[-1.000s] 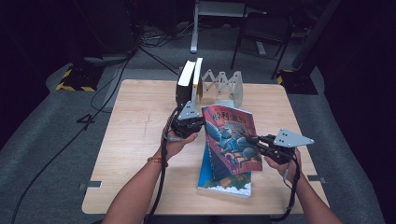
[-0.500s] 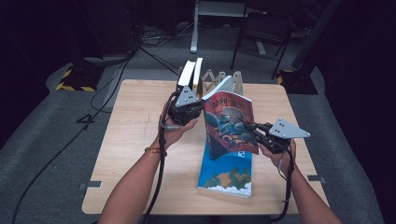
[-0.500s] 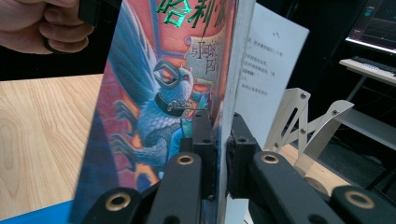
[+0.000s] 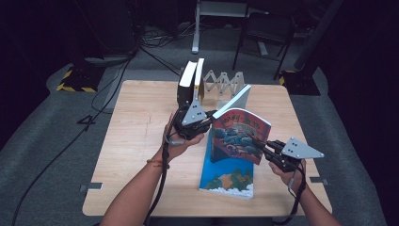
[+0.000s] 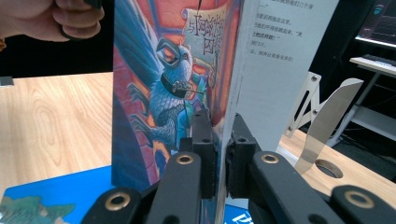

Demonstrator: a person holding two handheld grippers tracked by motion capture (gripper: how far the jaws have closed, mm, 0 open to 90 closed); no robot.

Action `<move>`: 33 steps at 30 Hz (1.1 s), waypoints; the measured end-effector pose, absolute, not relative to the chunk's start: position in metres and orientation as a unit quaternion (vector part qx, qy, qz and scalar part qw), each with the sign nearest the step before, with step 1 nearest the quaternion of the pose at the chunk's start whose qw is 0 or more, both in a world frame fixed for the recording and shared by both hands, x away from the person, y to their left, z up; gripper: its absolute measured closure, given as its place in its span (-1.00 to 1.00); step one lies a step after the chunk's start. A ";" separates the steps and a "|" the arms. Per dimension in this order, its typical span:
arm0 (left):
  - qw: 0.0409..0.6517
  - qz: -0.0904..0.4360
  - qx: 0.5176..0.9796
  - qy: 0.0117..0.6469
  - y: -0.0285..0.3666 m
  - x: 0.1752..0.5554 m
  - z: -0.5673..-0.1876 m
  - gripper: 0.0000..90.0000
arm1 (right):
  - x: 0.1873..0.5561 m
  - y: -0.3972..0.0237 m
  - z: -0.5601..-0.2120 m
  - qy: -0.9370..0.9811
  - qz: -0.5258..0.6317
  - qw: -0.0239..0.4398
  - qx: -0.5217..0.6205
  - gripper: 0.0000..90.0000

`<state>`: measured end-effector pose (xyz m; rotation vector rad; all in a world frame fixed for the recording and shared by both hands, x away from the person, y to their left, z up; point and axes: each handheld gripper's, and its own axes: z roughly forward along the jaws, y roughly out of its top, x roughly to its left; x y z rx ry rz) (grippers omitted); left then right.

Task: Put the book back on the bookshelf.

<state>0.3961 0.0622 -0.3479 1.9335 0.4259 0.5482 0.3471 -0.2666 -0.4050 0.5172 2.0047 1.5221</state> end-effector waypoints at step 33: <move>0.449 0.117 0.868 0.177 0.043 0.367 -0.454 -0.03 | 0.334 -0.281 -0.412 0.766 0.561 0.266 0.164 0.87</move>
